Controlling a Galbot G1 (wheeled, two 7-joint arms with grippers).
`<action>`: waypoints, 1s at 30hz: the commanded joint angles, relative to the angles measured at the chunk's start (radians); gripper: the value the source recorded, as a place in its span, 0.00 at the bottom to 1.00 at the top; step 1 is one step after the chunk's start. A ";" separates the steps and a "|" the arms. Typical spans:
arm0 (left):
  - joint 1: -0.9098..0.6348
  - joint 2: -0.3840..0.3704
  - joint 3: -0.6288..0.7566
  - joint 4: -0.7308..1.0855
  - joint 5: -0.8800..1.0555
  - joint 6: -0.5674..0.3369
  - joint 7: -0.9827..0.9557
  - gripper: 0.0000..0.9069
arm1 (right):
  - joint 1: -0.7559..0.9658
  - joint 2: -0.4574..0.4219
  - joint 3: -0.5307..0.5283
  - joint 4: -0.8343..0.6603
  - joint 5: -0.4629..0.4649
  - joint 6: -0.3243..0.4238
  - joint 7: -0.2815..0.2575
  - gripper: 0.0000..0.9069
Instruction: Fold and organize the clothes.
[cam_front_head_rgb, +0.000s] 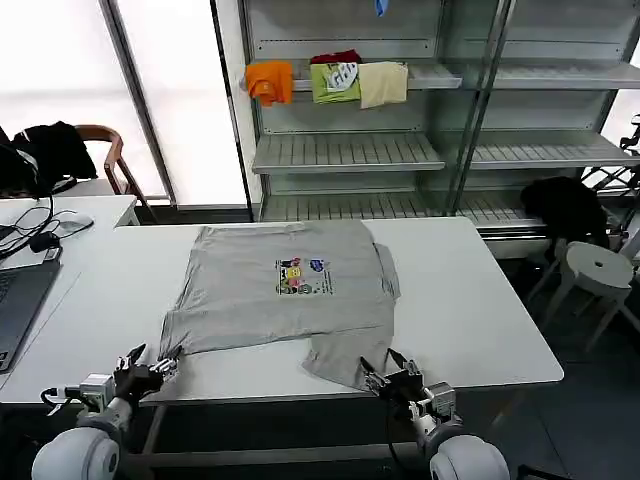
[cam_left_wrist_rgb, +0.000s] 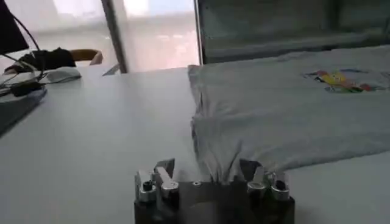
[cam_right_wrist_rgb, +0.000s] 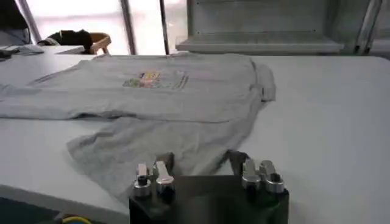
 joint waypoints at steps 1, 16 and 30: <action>0.001 -0.005 0.007 0.007 0.004 -0.002 0.015 0.01 | -0.002 0.001 -0.001 -0.003 -0.004 -0.003 -0.004 0.00; -0.057 -0.015 -0.004 0.010 -0.123 -0.076 0.042 0.01 | 0.046 0.031 0.005 0.002 0.080 0.070 0.043 0.00; -0.368 -0.069 0.010 0.133 -0.276 -0.018 -0.003 0.00 | 0.443 0.128 0.002 -0.226 0.087 0.058 0.090 0.00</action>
